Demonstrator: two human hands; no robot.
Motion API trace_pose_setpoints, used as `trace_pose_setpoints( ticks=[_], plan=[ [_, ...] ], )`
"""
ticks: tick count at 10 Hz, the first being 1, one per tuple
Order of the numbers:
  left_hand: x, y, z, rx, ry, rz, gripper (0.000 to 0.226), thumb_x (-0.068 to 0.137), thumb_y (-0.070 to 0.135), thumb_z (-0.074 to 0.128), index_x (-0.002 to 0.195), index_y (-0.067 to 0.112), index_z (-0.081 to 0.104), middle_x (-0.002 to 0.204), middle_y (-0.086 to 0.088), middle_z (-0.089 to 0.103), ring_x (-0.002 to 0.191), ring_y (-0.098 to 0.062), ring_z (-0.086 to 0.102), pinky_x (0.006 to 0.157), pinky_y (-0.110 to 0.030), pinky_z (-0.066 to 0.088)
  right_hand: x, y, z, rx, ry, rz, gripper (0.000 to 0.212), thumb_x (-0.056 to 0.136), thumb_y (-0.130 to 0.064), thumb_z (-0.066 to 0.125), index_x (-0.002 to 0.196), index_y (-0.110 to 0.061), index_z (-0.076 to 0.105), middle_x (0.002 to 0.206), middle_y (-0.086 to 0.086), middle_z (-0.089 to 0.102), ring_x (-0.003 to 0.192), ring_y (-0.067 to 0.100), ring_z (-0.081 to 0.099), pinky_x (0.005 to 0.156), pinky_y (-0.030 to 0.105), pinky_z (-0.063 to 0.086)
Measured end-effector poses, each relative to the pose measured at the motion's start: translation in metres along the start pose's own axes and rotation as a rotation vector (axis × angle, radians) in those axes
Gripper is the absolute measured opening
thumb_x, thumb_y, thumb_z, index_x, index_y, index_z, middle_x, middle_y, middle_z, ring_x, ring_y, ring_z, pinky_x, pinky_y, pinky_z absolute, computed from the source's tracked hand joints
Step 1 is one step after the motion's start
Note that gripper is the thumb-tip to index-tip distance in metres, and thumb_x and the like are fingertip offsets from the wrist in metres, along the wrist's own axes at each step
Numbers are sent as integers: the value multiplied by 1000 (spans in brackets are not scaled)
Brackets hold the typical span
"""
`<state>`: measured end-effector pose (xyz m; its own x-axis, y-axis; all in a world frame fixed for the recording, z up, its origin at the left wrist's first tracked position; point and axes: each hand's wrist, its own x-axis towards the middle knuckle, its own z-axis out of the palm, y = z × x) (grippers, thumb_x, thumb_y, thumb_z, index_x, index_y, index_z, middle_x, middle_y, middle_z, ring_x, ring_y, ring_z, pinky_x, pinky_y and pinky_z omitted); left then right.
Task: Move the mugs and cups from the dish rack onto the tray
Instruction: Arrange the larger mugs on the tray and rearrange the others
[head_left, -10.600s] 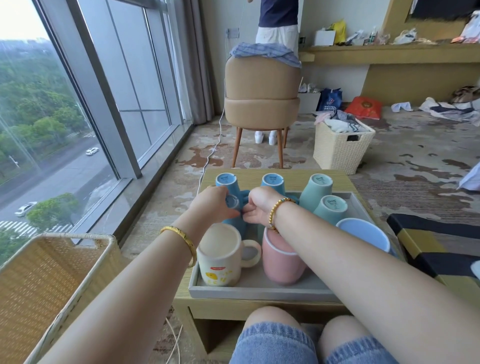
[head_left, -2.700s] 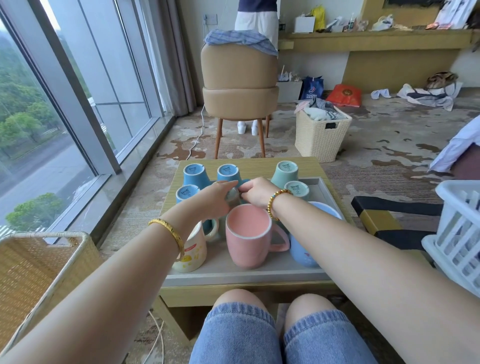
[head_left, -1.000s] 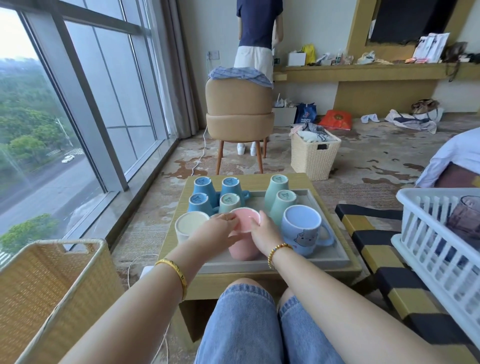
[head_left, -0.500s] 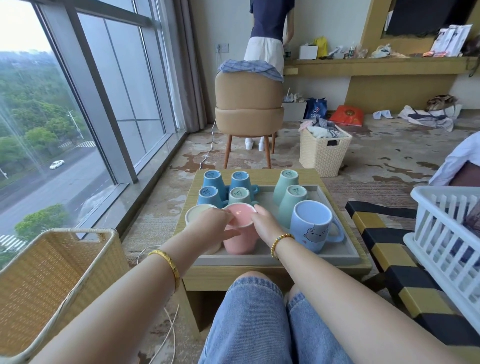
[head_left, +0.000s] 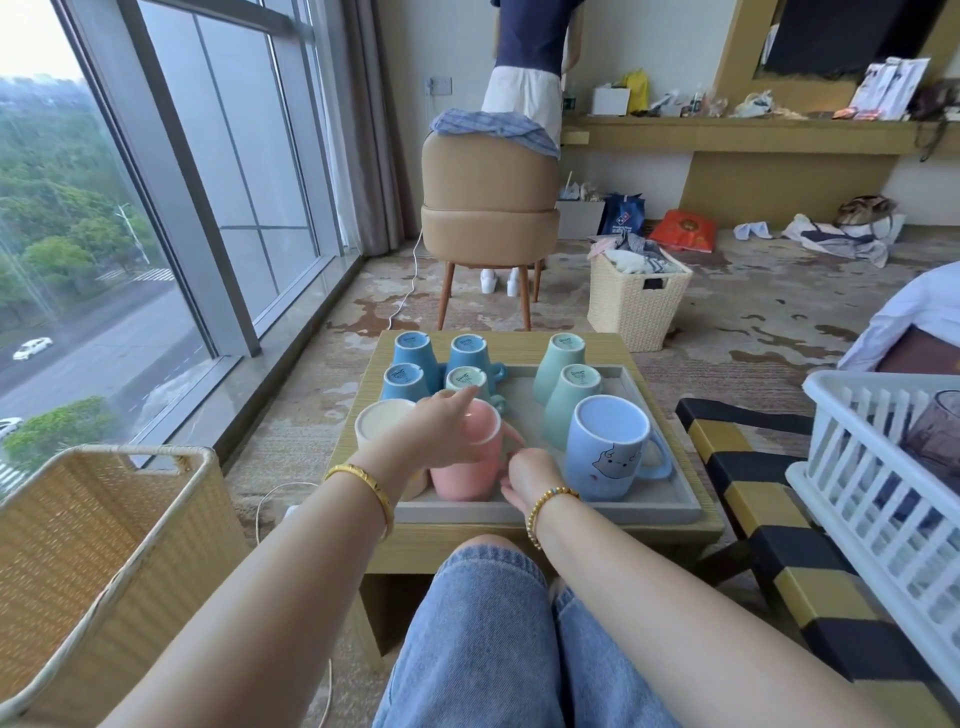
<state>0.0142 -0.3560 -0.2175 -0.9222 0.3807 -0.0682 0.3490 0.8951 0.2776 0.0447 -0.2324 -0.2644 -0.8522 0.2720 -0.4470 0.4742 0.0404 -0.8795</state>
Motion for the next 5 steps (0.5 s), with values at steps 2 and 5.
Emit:
trace_pose_setpoints(
  ticks=[2, 5],
  plan=[
    [2, -1, 13, 0, 143, -77, 82, 73, 60, 63, 139, 26, 28, 126, -8, 52, 109, -29, 52, 88, -36, 41, 8, 2, 6, 4, -64, -94, 37, 95, -1, 38, 130, 7, 46, 132, 22, 51, 100, 19, 46, 107, 42, 40],
    [2, 8, 29, 43, 307, -163, 79, 69, 64, 62, 130, 21, 35, 118, -11, 52, 109, -32, 48, 91, -36, 37, 6, 12, 8, 311, -126, -25, 42, 87, 14, 27, 113, 4, 60, 96, 10, 54, 88, 19, 48, 106, 44, 38]
  ],
)
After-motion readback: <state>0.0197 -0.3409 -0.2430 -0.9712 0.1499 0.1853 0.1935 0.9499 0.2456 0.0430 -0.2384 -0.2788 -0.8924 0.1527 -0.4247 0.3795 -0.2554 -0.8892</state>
